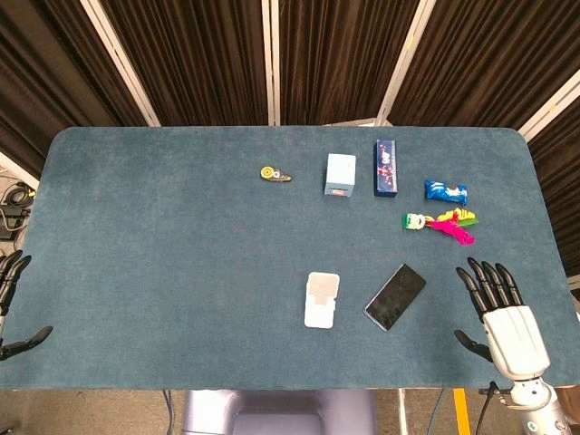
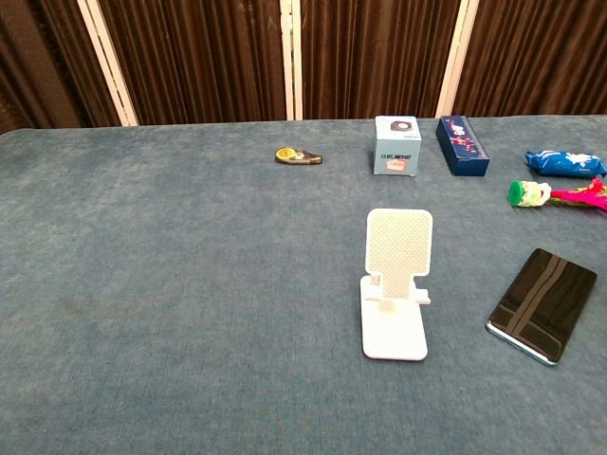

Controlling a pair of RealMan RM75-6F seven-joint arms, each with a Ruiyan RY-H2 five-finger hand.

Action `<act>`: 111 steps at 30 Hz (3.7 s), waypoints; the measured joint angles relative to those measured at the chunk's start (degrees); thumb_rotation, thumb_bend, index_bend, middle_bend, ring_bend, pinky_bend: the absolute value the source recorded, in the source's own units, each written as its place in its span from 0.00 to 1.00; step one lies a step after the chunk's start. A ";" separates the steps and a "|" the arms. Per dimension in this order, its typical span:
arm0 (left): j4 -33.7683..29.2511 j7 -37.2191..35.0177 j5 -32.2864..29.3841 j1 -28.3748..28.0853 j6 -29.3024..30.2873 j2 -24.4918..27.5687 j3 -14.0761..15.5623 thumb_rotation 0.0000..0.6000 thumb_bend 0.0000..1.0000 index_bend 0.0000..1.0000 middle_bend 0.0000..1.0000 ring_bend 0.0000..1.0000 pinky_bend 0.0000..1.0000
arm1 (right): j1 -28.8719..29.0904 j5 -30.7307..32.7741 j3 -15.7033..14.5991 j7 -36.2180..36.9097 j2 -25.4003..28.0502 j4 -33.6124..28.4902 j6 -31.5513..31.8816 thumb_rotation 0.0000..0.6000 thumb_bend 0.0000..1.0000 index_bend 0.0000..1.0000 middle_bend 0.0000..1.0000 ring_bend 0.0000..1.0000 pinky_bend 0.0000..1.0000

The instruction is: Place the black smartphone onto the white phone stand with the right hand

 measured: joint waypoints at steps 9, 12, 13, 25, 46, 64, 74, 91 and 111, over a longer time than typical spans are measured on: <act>-0.03 0.25 -0.21 -0.25 -0.48 -0.06 -0.14 1.00 0.00 0.00 0.00 0.00 0.00 | 0.41 0.04 -0.49 0.05 -0.01 0.30 -1.50 1.00 0.00 0.00 0.00 0.00 0.00; -0.13 0.67 -0.43 -0.37 -0.67 -0.20 -0.25 1.00 0.00 0.00 0.00 0.00 0.00 | 1.18 0.14 -0.96 1.10 0.34 0.56 -3.67 1.00 0.00 0.00 0.00 0.00 0.00; -0.12 0.86 -0.47 -0.42 -0.75 -0.28 -0.28 1.00 0.00 0.00 0.00 0.00 0.00 | 1.56 0.15 -1.11 1.57 0.50 0.73 -4.60 1.00 0.00 0.00 0.00 0.00 0.00; 0.06 4.76 -4.01 -2.09 -3.99 -2.30 -1.44 1.00 0.00 0.00 0.00 0.00 0.00 | 15.95 -5.91 -3.42 7.22 1.54 12.18 -23.43 1.00 0.00 0.01 0.00 0.00 0.00; 2.05 10.00 -11.81 -4.87 -9.47 -5.42 -3.29 1.00 0.00 0.00 0.00 0.00 0.00 | 32.11 -18.37 -9.22 13.61 -10.15 35.24 -31.36 1.00 0.00 0.01 0.01 0.00 0.00; 2.30 10.73 -12.72 -5.31 -9.73 -5.81 -3.27 1.00 0.00 0.00 0.00 0.00 0.00 | 35.67 -18.90 -13.55 12.78 -14.78 43.97 -31.64 1.00 0.00 0.03 0.01 0.00 0.00; 2.48 11.36 -13.18 -5.57 -10.04 -6.16 -3.19 1.00 0.00 0.00 0.00 0.00 0.00 | 36.48 -17.72 -15.42 16.26 -16.85 49.45 -32.03 1.00 0.01 0.26 0.26 0.12 0.08; 2.48 11.82 -13.18 -5.84 -10.22 -6.50 -2.84 1.00 0.00 0.00 0.00 0.00 0.00 | 33.63 -18.78 -18.12 21.92 -22.25 64.99 -16.08 1.00 0.33 0.58 0.57 0.45 0.41; 2.03 9.98 -12.52 -5.78 -10.06 -5.54 -2.57 1.00 0.00 0.00 0.00 0.00 0.00 | 33.78 -17.93 -14.51 4.31 -14.61 57.93 -2.15 1.00 0.32 0.57 0.57 0.46 0.43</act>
